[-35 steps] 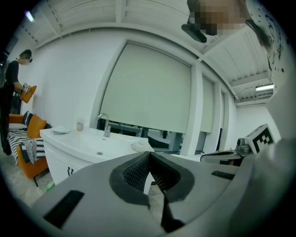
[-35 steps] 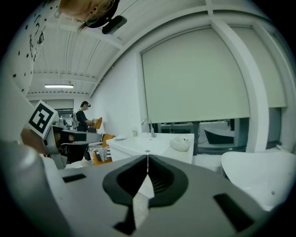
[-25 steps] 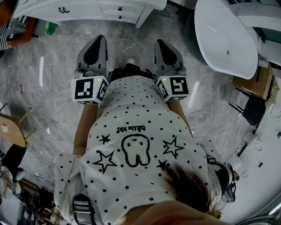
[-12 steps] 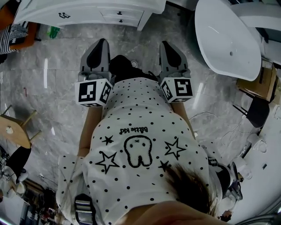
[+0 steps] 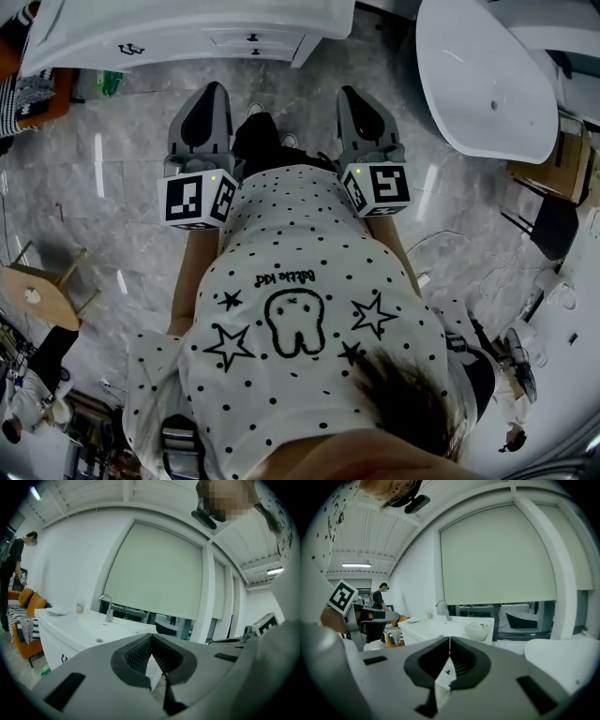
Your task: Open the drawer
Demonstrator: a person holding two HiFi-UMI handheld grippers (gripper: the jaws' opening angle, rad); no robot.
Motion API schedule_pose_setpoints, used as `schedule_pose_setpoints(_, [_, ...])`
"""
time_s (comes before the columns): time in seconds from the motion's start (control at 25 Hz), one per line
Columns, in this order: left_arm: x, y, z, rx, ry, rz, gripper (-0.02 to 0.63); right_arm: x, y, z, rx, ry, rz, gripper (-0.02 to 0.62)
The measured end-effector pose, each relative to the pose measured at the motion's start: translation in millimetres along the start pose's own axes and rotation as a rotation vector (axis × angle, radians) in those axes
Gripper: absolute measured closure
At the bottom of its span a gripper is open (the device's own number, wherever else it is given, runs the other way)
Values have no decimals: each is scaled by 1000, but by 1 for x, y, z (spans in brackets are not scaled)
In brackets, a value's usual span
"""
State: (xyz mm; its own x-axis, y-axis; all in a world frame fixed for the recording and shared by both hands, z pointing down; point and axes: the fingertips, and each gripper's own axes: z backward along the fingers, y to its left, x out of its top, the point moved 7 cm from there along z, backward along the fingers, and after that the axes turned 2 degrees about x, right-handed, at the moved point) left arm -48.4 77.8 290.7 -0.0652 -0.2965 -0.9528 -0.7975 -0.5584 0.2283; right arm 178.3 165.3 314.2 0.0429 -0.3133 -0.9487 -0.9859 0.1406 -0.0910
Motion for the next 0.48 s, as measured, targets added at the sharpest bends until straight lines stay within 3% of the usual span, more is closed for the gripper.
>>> schedule_pose_setpoints(0.2, [33, 48, -54, -39, 27, 6, 601, 33, 9, -65, -16, 28, -16, 581])
schedule_pose_setpoints(0.48, [40, 48, -65, -76, 26, -21, 601, 34, 9, -69, -34, 15, -31, 581])
